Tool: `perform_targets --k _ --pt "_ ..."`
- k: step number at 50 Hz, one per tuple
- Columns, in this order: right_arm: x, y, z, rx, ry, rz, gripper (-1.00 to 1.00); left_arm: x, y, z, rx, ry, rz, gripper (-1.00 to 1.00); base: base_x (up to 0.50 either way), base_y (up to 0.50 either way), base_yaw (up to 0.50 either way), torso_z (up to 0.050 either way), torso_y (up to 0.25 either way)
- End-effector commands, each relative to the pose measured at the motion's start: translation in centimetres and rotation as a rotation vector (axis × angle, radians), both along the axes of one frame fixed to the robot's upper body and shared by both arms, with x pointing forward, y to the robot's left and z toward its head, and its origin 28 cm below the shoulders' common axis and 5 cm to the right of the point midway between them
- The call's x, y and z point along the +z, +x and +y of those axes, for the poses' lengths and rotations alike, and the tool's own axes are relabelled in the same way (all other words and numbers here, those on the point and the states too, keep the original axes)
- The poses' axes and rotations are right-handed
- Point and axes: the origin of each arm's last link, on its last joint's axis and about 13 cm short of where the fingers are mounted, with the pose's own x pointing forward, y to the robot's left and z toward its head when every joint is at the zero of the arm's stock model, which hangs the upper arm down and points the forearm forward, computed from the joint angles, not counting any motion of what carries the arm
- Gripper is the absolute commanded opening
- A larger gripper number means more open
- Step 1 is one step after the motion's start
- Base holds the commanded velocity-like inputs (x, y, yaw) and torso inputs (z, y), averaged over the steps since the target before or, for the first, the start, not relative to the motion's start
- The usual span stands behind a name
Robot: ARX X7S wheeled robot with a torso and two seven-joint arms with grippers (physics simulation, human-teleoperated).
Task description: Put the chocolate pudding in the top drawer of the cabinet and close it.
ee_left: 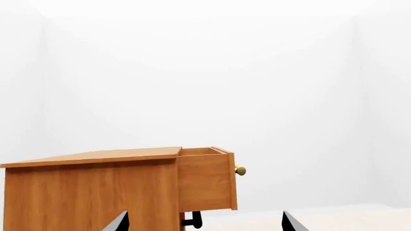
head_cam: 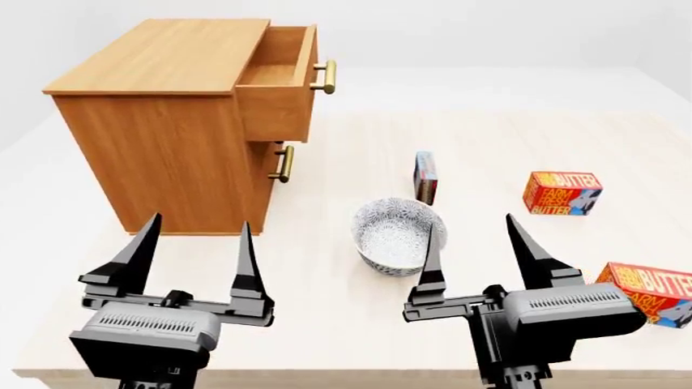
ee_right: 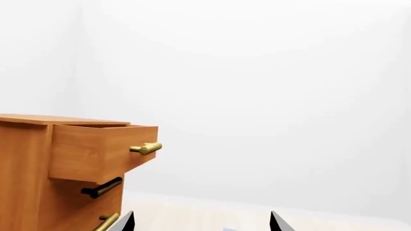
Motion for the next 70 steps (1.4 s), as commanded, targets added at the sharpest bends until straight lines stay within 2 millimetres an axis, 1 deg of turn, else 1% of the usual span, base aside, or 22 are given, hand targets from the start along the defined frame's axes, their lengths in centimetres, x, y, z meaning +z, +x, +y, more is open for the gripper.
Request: perform_targets --k 1,70 --pt "-0.09 0.02 0.01 0.002 0.002 0.005 1.00 -0.06 -0.03 0.02 0.004 0.000 0.002 1.00 0.10 0.00 0.00 0.000 0.000" --pt "-0.08 0.09 0.08 0.009 0.008 0.007 1.00 -0.18 -0.02 -0.11 -0.012 0.002 0.013 1.00 0.10 0.00 0.00 0.000 0.000"
